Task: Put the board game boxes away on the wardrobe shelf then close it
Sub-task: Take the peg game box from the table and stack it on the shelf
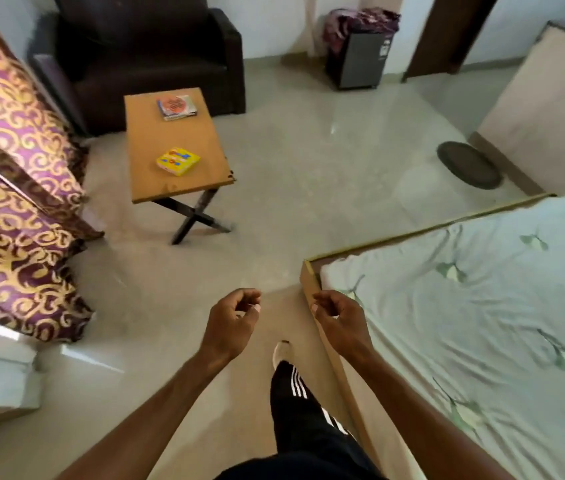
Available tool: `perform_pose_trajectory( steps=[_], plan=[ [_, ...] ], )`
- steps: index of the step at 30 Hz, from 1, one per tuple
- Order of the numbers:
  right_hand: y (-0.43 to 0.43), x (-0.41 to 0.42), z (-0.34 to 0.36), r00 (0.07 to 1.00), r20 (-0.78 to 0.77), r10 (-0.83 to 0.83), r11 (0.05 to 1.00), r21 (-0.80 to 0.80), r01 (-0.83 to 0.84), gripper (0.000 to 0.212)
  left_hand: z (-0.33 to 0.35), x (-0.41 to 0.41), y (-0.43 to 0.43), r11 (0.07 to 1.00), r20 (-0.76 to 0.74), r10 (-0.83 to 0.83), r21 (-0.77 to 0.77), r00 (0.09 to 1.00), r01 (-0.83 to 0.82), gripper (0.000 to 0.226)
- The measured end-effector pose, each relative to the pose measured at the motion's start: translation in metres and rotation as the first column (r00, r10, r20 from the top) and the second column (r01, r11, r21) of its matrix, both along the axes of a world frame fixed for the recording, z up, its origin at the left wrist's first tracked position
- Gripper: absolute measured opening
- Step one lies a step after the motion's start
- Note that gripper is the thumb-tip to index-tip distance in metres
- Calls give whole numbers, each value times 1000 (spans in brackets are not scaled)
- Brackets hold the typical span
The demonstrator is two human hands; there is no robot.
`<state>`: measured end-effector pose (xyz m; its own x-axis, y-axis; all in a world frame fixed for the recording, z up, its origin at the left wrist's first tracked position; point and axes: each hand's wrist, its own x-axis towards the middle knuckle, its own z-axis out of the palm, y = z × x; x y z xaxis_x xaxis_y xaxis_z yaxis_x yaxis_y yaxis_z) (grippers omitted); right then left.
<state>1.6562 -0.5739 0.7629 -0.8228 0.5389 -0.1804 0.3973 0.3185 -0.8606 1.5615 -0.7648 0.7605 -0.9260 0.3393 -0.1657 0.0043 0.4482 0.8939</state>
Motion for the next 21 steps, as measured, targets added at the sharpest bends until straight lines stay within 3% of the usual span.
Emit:
perform_pose_trajectory(
  steps=[13,21],
  plan=[
    [50,-366,5,953,-17,301,953,-17,-302,16,3,-295,32,951,18,308,17,951,-308,27],
    [67,-579,-10,924,1,383,924,24,-383,18,-19,-503,47,921,2,383,72,924,-382,26]
  ],
)
